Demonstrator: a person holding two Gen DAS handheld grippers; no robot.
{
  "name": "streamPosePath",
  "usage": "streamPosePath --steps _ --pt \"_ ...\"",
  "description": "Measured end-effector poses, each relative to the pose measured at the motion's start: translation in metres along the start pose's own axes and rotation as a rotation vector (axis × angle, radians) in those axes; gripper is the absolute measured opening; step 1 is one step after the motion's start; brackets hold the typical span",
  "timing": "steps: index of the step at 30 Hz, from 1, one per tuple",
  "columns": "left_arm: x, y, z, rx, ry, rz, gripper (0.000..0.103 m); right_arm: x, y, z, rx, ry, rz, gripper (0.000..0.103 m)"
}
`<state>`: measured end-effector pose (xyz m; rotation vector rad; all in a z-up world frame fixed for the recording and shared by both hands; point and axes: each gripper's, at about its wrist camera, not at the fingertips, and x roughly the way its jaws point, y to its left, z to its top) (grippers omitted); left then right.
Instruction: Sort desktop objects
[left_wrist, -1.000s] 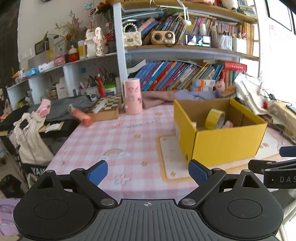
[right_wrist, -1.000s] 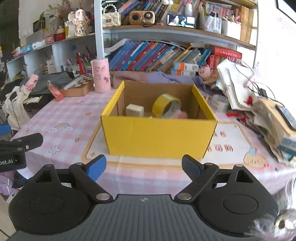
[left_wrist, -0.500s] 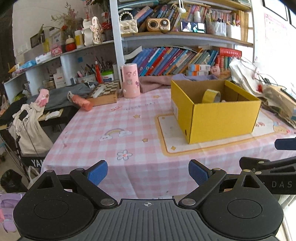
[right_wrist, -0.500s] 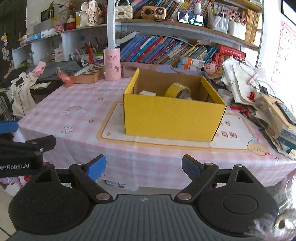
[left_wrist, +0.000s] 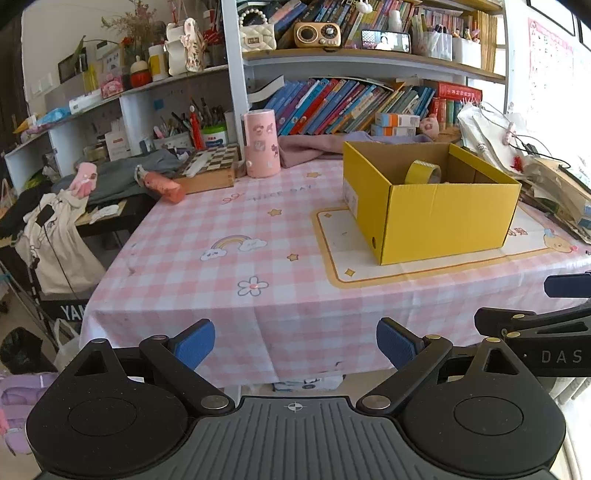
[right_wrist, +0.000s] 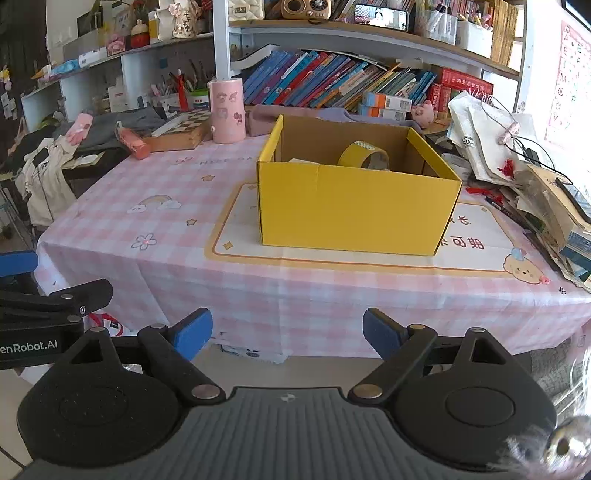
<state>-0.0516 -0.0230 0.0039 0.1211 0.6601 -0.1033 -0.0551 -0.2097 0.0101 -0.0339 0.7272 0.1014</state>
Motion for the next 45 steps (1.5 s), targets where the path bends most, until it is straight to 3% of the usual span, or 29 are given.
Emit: streamPosePath --steps 34,38,45 --pt "0.0074 0.0072 0.0006 -0.041 0.01 -0.027 0.097 0.001 0.0067 0.0044 -0.035 -0.003 -0.006 0.088" --pt "0.0075 0.0074 0.001 -0.041 0.008 -0.026 0.103 0.0038 0.006 0.0058 -0.037 0.003 -0.002 0.088" --pt "0.0073 0.0076 0.0014 -0.04 0.007 -0.025 0.103 0.0056 0.0056 0.0056 -0.038 0.007 0.002 0.088"
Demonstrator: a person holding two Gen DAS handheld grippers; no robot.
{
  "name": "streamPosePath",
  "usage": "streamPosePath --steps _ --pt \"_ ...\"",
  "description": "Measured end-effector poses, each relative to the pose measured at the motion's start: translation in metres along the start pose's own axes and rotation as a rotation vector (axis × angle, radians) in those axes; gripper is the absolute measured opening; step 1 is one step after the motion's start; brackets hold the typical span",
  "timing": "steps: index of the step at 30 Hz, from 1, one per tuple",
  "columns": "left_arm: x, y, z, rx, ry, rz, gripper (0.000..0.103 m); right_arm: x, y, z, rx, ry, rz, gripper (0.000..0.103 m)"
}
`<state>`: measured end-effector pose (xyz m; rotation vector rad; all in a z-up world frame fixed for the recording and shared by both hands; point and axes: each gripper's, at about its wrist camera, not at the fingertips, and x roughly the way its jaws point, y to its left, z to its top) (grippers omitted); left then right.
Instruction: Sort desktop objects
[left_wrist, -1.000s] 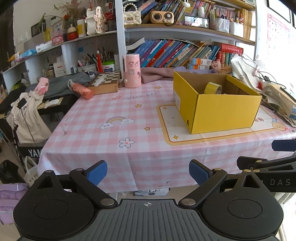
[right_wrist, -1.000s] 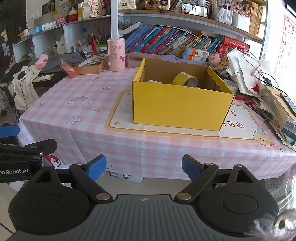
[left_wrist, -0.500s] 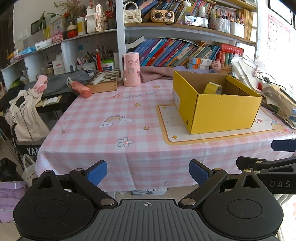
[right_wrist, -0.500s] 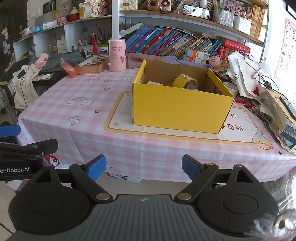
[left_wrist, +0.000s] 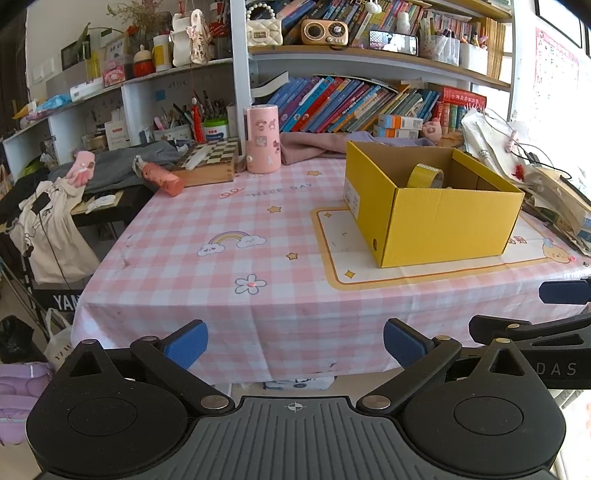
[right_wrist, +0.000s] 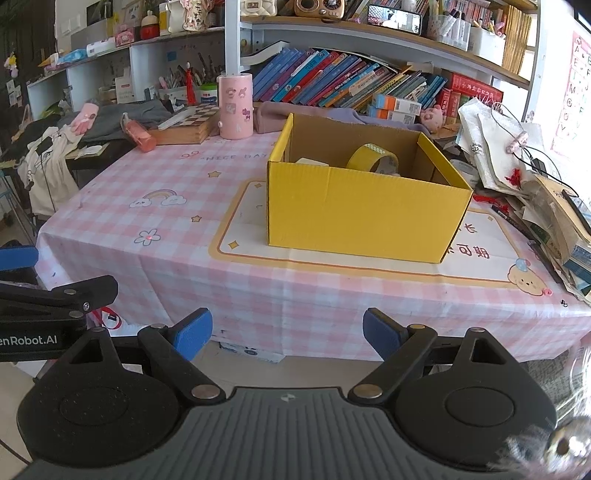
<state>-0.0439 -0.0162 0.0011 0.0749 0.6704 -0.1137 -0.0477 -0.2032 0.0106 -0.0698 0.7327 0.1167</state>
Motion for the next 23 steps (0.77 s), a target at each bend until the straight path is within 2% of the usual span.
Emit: streamPosePath --steps 17,23 --pt "0.0066 0.0044 -0.001 -0.011 0.046 0.016 0.103 0.0064 0.0008 -0.0014 0.0 0.011 0.011 0.088" --pt "0.0057 0.0022 0.0018 0.0 0.027 0.017 0.103 0.0085 0.0006 -0.0012 0.002 0.017 0.013 0.088"
